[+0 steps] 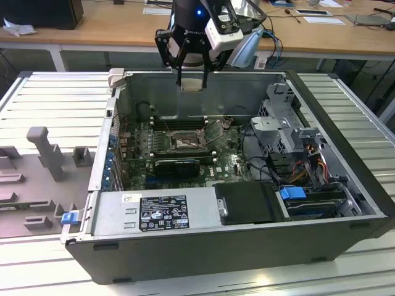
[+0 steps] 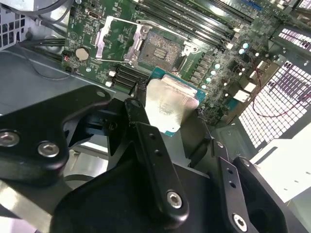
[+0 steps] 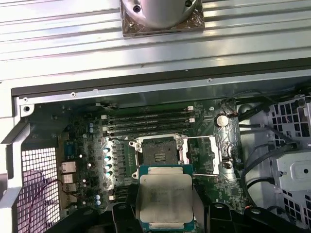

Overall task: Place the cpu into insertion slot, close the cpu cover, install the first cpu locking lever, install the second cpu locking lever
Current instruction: 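Place the cpu into insertion slot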

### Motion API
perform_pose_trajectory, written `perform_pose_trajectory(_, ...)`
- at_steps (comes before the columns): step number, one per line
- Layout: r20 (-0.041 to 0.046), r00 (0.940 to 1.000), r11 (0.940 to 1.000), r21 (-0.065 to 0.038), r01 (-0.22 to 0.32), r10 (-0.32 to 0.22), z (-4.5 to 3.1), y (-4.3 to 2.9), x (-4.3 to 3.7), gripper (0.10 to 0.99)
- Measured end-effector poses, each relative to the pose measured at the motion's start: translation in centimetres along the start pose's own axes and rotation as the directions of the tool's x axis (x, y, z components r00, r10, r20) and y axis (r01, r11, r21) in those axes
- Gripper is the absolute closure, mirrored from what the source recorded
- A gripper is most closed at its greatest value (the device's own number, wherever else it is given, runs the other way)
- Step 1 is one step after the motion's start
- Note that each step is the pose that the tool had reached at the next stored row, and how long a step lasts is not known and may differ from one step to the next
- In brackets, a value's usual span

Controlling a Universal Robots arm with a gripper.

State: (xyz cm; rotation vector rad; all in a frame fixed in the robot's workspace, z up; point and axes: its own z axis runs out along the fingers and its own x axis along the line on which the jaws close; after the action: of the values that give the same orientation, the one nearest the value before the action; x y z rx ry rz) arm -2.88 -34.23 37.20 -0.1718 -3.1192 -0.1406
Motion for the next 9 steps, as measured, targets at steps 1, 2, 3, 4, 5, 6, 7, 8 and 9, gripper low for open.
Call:
perform_pose_trajectory(1,0.0005,1.0000,1.0000,0.000,-0.005,0.005,0.01,0.00,0.00,0.561)
perform_pose_trajectory(2,0.0012,0.9999,0.9999,0.000,-0.012,0.012,0.01,0.00,0.00,0.561)
perform_pose_trajectory(3,0.0016,0.9999,0.9999,0.000,-0.017,0.017,0.01,0.00,0.00,0.561)
perform_pose_trajectory(4,0.0019,0.9998,0.9998,-0.001,-0.020,0.020,0.01,0.00,0.00,0.561)
perform_pose_trajectory(5,0.0019,0.9998,0.9998,-0.001,-0.021,0.021,0.01,0.00,0.00,0.561)
perform_pose_trajectory(6,0.0020,0.9998,0.9998,-0.001,-0.022,0.022,0.01,0.00,0.00,0.561)
perform_pose_trajectory(7,0.0022,0.9997,0.9997,-0.001,-0.024,0.024,0.01,0.00,0.00,0.561)
perform_pose_trajectory(8,0.0023,0.9997,0.9997,-0.001,-0.026,0.026,0.01,0.00,0.00,0.561)
perform_pose_trajectory(9,0.0027,0.9995,0.9995,-0.001,-0.030,0.030,0.01,0.00,0.00,0.561)
